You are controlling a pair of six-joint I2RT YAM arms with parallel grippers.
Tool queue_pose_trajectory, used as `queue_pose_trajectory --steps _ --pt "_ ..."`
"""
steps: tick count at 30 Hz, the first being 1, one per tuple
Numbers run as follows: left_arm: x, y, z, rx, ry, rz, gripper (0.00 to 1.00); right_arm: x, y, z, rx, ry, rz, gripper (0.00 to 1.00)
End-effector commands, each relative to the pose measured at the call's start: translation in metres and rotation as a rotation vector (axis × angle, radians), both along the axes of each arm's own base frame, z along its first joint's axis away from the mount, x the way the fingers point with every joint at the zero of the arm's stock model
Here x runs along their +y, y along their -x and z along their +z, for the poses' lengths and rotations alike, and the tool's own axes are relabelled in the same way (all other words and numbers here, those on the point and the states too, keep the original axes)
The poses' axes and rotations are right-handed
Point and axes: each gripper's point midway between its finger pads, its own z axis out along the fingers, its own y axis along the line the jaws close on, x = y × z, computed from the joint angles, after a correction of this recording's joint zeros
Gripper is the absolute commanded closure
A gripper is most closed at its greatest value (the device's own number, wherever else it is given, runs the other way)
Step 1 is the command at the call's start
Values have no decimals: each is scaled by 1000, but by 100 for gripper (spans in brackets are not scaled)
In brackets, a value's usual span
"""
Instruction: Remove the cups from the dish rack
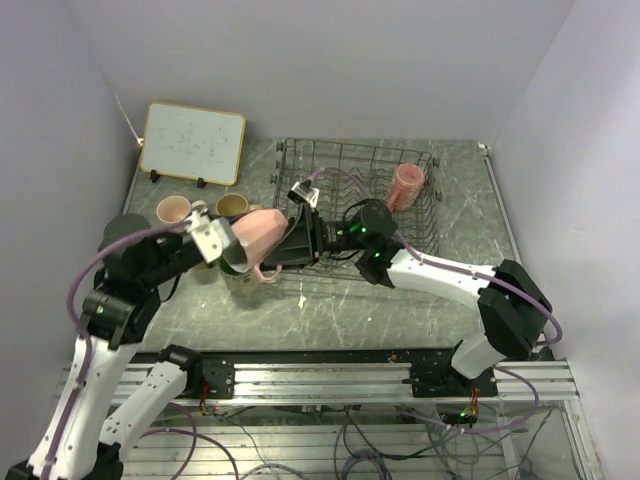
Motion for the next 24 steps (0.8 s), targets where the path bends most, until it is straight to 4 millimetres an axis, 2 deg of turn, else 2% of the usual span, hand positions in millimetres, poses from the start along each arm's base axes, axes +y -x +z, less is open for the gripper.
queue_pose_trajectory --steps 1,4,5,6,7,9,12,14,17,20,22,24 --pt "-9 -17 -47 245 -99 -17 93 -24 -59 -15 3 86 -187 41" --pt "-9 -19 -65 346 -177 -37 93 -46 -98 -48 -29 259 -344 27" --pt "-10 -18 -70 365 -199 -53 93 -56 -113 -70 -15 410 -415 21" --pt "-12 -19 -77 388 -216 -65 93 -69 -129 -88 -102 535 -497 15" --pt "-13 -22 -83 409 -226 -71 93 -82 -143 -95 -148 621 -564 11" --pt "-17 -32 -92 441 -235 -59 93 -113 -160 -118 -165 766 -649 5" --pt "-26 -49 -101 467 -286 -30 93 -162 -176 -137 -162 890 -743 0" --pt "-35 -55 -109 490 -342 -20 93 -200 -189 -136 -166 962 -848 0" --pt "-51 -57 -130 530 -444 -35 93 -249 -202 -124 -177 1055 -1014 0" --pt "-72 -42 -156 570 -563 -122 93 -281 -210 -109 -169 1049 -1117 0" --pt "-82 -34 -170 578 -608 -156 93 -294 -214 -102 -178 1055 -1152 0" --pt "-88 -23 -189 606 -678 -192 93 -303 -220 -104 -170 1081 -1163 0"
